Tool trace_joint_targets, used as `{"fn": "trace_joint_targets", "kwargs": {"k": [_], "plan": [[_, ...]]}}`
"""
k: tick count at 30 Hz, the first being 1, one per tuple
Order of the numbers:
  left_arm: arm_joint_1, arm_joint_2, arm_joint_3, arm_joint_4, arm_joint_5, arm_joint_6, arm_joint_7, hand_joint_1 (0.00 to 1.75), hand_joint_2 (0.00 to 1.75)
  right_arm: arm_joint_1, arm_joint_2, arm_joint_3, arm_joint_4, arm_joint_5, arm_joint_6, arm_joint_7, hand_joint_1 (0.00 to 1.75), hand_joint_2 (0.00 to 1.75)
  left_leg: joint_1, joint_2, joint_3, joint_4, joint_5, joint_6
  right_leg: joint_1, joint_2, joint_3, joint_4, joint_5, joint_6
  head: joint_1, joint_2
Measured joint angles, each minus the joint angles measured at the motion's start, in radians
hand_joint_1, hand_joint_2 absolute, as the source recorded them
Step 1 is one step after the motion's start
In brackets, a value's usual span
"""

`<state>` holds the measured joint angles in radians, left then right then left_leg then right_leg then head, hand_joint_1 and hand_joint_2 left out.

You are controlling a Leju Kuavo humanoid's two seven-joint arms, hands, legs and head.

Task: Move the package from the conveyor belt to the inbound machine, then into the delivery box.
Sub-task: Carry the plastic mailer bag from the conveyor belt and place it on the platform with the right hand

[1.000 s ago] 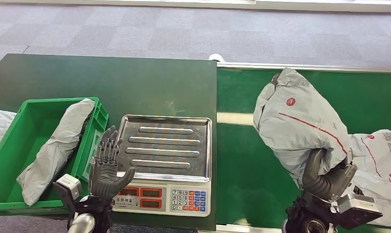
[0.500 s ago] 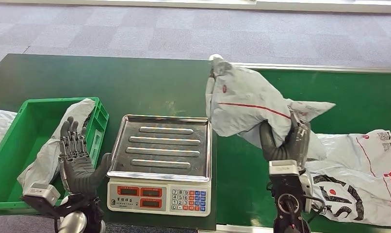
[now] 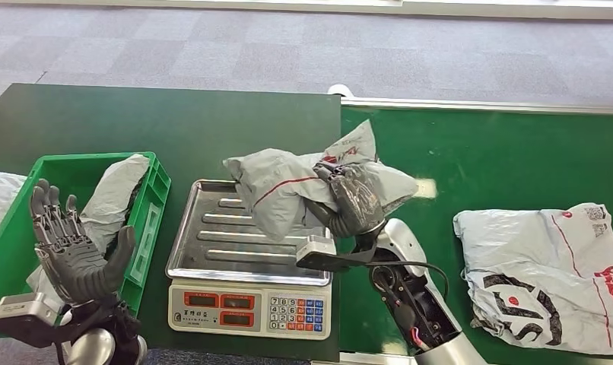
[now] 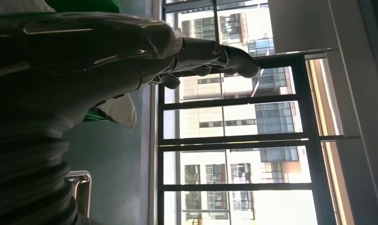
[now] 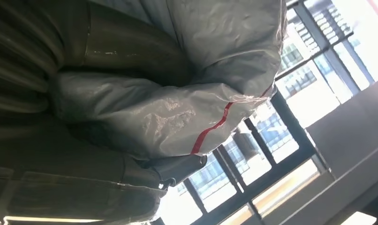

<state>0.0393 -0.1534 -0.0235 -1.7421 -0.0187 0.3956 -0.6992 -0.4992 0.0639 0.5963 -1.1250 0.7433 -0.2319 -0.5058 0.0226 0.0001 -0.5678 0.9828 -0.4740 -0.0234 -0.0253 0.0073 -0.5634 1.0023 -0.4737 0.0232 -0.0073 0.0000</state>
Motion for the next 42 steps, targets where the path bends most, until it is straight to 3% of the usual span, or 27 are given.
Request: {"fn": "trace_joint_targets", "kwargs": {"k": [9,18,19,22,23,27,34,36,42], "plan": [[0.013,0.009,0.001,-0.033,0.001,0.012,0.000,0.00,1.75,-0.133,0.053,0.243,0.343,0.045,0.005,-0.055,1.75,1.75,0.000,0.000,0.000,0.000,0.000,0.000,0.000,0.000,0.000,0.000,0.000,0.000,0.000,0.000],[0.016,0.021,-0.001,-0.032,-0.013,0.044,0.000,0.00,1.75,-0.173,0.110,0.354,0.507,0.012,-0.069,-0.060,1.72,1.75,0.000,0.001,0.001,0.000,0.000,0.000,0.000,0.000,0.000,0.000,0.000,0.000,0.000,0.000],[0.016,0.023,-0.002,-0.032,-0.013,0.045,0.000,0.00,1.75,-0.177,0.113,0.359,0.515,0.008,-0.074,-0.058,1.38,1.75,0.000,0.001,0.001,0.000,0.000,0.000,0.000,0.000,0.000,0.000,0.000,0.000,0.000,0.000],[0.017,0.025,-0.003,-0.032,-0.012,0.047,0.000,0.00,1.75,-0.186,0.121,0.369,0.536,-0.004,-0.090,-0.040,0.11,1.75,0.000,0.001,0.002,0.000,0.000,0.000,0.000,0.000,0.000,0.000,0.000,0.000,0.000,0.000],[0.018,0.025,-0.003,-0.032,-0.012,0.047,0.000,0.00,1.75,-0.187,0.124,0.371,0.542,-0.010,-0.097,-0.029,0.01,1.75,0.000,0.001,0.002,0.000,0.000,0.000,0.000,0.000,0.000,0.000,0.000,0.000,0.000,0.000],[0.026,0.027,-0.003,-0.032,-0.016,0.048,0.000,0.00,1.75,-0.192,0.134,0.370,0.560,-0.050,-0.114,0.029,0.00,1.75,0.000,0.001,0.001,0.000,0.000,0.000,0.000,0.000,0.000,0.000,0.000,0.000,0.000,0.000],[0.033,0.029,-0.004,-0.031,-0.019,0.047,0.000,0.00,1.75,-0.201,0.146,0.342,0.576,-0.129,-0.108,0.054,0.00,1.75,0.000,0.001,0.001,0.000,0.000,0.000,0.000,0.000,0.000,0.000,0.000,0.000,0.000,0.000],[0.034,0.029,-0.006,-0.030,-0.021,0.046,0.000,0.00,1.75,-0.201,0.150,0.309,0.574,-0.219,-0.061,0.054,0.00,1.75,0.000,0.000,0.001,0.000,0.000,0.000,0.000,0.000,0.000,0.000,0.000,0.000,0.000,0.000],[0.033,0.030,-0.025,-0.014,-0.024,0.042,0.000,0.00,1.75,-0.187,0.155,0.147,0.501,-0.547,0.195,0.003,0.00,1.75,0.000,0.000,0.002,0.000,0.000,0.000,0.000,0.000,0.000,0.000,0.000,0.000,0.000,0.000]]}}
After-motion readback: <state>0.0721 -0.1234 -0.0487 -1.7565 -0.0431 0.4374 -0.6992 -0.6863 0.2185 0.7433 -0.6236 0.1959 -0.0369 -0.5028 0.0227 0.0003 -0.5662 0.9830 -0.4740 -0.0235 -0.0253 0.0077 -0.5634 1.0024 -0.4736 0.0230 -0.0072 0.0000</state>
